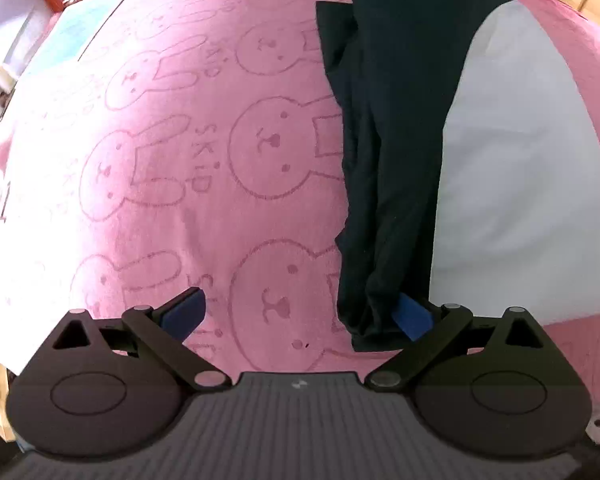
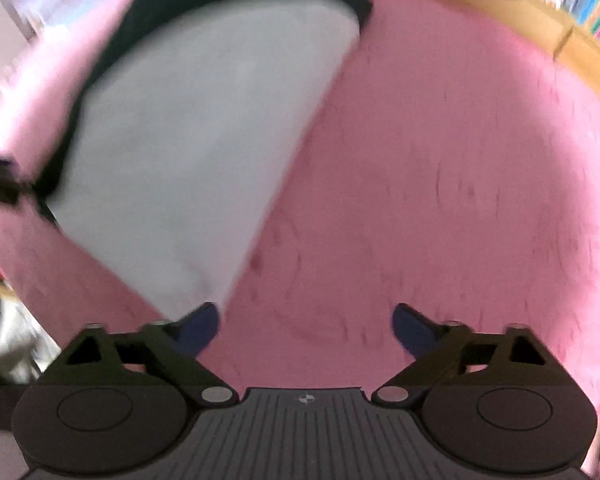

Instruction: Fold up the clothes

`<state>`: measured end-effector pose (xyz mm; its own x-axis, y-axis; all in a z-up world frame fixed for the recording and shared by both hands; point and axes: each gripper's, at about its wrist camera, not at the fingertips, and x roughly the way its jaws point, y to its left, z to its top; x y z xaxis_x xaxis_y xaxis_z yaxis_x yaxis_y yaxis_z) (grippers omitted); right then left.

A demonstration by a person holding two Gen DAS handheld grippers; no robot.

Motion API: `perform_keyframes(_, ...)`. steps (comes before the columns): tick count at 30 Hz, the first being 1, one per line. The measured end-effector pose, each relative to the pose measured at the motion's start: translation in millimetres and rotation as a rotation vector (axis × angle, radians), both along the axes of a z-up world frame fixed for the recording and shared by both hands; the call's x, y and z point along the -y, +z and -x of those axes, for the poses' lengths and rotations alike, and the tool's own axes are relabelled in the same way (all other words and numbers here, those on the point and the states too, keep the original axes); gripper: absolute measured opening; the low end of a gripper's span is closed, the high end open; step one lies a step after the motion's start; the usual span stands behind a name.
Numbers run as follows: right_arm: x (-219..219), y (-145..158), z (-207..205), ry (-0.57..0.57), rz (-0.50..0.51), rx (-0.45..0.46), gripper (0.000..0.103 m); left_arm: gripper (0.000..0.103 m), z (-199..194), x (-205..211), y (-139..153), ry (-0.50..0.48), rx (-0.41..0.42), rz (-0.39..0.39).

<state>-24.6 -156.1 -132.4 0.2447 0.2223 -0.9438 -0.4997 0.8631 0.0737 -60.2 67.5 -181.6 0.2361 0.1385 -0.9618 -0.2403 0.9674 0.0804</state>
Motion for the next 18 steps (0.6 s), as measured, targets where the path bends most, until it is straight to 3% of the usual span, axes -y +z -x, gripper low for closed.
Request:
perform_keyframes(2,-4,12,-13,0.022,-0.097,0.042,0.059,0.100,0,1,-1,0.040,0.001,0.007)
perform_keyframes(5,-46,20,-32,0.134,-0.154,0.115,0.054,0.101,4,-3,-3,0.092,0.010,0.036)
perform_keyframes(9,-121,10,-64,0.254,-0.161,0.193,0.050,0.103,13,-10,-7,0.145,0.036,0.085)
perform_keyframes(11,-153,-1,-81,0.277,-0.151,0.205,0.045,0.103,15,-7,-7,0.124,0.052,0.072)
perform_keyframes(18,-217,-53,-123,0.369,-0.055,0.257,0.045,0.103,27,-4,-7,0.097,0.109,0.063)
